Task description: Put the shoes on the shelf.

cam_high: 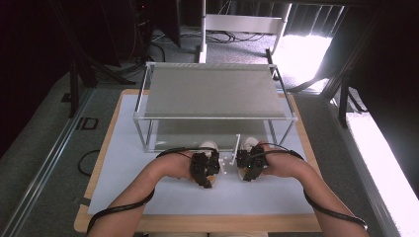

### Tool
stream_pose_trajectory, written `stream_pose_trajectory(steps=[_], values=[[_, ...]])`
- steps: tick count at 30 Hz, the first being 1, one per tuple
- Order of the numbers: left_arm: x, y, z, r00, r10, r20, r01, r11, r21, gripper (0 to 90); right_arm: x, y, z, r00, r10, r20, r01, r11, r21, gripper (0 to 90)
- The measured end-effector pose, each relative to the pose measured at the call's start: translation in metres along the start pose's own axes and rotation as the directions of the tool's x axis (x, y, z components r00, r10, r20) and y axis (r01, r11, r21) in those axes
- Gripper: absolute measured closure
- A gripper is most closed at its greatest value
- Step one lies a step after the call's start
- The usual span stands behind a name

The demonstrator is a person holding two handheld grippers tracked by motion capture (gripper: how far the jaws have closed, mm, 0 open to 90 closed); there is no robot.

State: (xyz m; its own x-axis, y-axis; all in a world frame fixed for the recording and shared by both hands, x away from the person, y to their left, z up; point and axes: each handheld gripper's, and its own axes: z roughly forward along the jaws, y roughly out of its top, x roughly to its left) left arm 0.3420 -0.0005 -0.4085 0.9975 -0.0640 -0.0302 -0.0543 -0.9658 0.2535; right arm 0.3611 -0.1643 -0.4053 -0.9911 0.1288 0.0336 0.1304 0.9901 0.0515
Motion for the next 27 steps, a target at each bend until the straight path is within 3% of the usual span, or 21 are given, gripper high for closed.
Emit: stream_pose_trajectory(steps=[2,6,7,8,9,10,11,12,13,14,15,19,20,21,23,24,26,27], values=[[0.002,0.002,0.000,0.9998,0.015,0.014,-0.015,0.9999,-0.002,78.4,-0.003,0.001,-0.001,1.0000,0.004,0.002,-0.004,1.000,-0.001,75.2],[0.011,0.008,0.001,0.9998,0.021,-0.005,-0.021,0.9994,-0.028,78.5,-0.016,0.004,-0.005,0.9998,0.020,0.000,-0.020,1.000,-0.016,74.6],[0.014,0.008,0.001,0.9995,0.028,-0.011,-0.028,0.9992,-0.027,78.4,-0.019,0.003,-0.006,1.0000,0.005,0.004,-0.005,1.000,-0.014,74.6],[0.015,0.007,0.001,0.9993,0.001,-0.037,-0.002,0.9994,-0.034,78.3,-0.025,0.003,-0.007,0.9999,-0.013,-0.006,0.012,1.000,-0.010,74.4],[0.020,0.007,0.002,0.9994,0.029,-0.017,-0.030,0.9987,-0.041,78.4,-0.028,0.003,-0.007,1.0000,-0.007,0.002,0.007,1.000,-0.014,74.2],[0.024,0.007,0.003,0.9994,0.030,-0.016,-0.030,0.9982,-0.052,78.3,-0.029,0.004,-0.006,0.9997,0.009,0.023,-0.008,1.000,-0.024,73.9],[0.027,0.007,0.003,0.9995,0.021,-0.025,-0.023,0.9979,-0.061,78.2,-0.034,0.004,-0.008,0.9998,-0.017,0.006,0.017,1.000,-0.021,73.6],[0.031,0.006,0.004,0.9986,0.033,-0.040,-0.036,0.9969,-0.069,78.2,-0.035,0.004,-0.006,0.9990,0.027,0.036,-0.025,0.999,-0.042,72.7],[0.035,0.006,0.004,0.9976,0.035,-0.059,-0.039,0.9969,-0.068,78.1,-0.041,0.003,-0.008,0.9999,-0.015,0.009,0.015,0.999,-0.039,72.4],[0.035,0.006,0.004,0.9976,0.035,-0.059,-0.039,0.9969,-0.068,78.1,-0.041,0.003,-0.008,0.9999,-0.015,0.009,0.015,0.999,-0.039,72.4],[0.043,0.007,0.005,0.9964,0.059,-0.061,-0.063,0.9950,-0.077,78.1,-0.041,0.004,-0.006,0.9994,0.019,0.030,-0.017,0.998,-0.055,72.2],[0.054,0.008,0.006,0.9946,0.049,-0.092,-0.060,0.9907,-0.122,77.3,-0.055,0.000,-0.005,0.9997,-0.004,0.026,0.007,0.992,-0.127,67.9],[0.054,0.008,0.006,0.9946,0.049,-0.092,-0.060,0.9907,-0.122,77.1,-0.055,0.000,-0.005,0.9997,-0.004,0.026,0.007,0.992,-0.127,67.9],[0.058,0.009,0.009,0.9946,0.051,-0.090,-0.063,0.9896,-0.129,77.1,-0.054,-0.001,-0.006,0.9992,0.030,0.027,-0.026,0.993,-0.117,65.7],[0.062,0.008,0.011,0.9941,0.050,-0.096,-0.064,0.9869,-0.148,75.8,-0.055,-0.003,-0.004,0.9993,0.026,0.028,-0.022,0.992,-0.125,65.3],[0.064,0.008,0.012,0.9963,0.037,-0.078,-0.049,0.9865,-0.157,75.5,-0.054,-0.003,-0.005,0.9991,0.026,0.033,-0.022,0.991,-0.129,64.2],[0.064,0.009,0.013,0.9956,0.039,-0.085,-0.053,0.9847,-0.166,73.5,-0.054,-0.004,-0.004,0.9990,0.022,0.039,-0.016,0.991,-0.130,62.5],[0.065,0.010,0.011,0.9939,0.025,-0.108,-0.044,0.9823,-0.182,73.5,-0.056,-0.004,-0.004,0.9989,0.000,0.046,0.007,0.990,-0.144,60.4]])
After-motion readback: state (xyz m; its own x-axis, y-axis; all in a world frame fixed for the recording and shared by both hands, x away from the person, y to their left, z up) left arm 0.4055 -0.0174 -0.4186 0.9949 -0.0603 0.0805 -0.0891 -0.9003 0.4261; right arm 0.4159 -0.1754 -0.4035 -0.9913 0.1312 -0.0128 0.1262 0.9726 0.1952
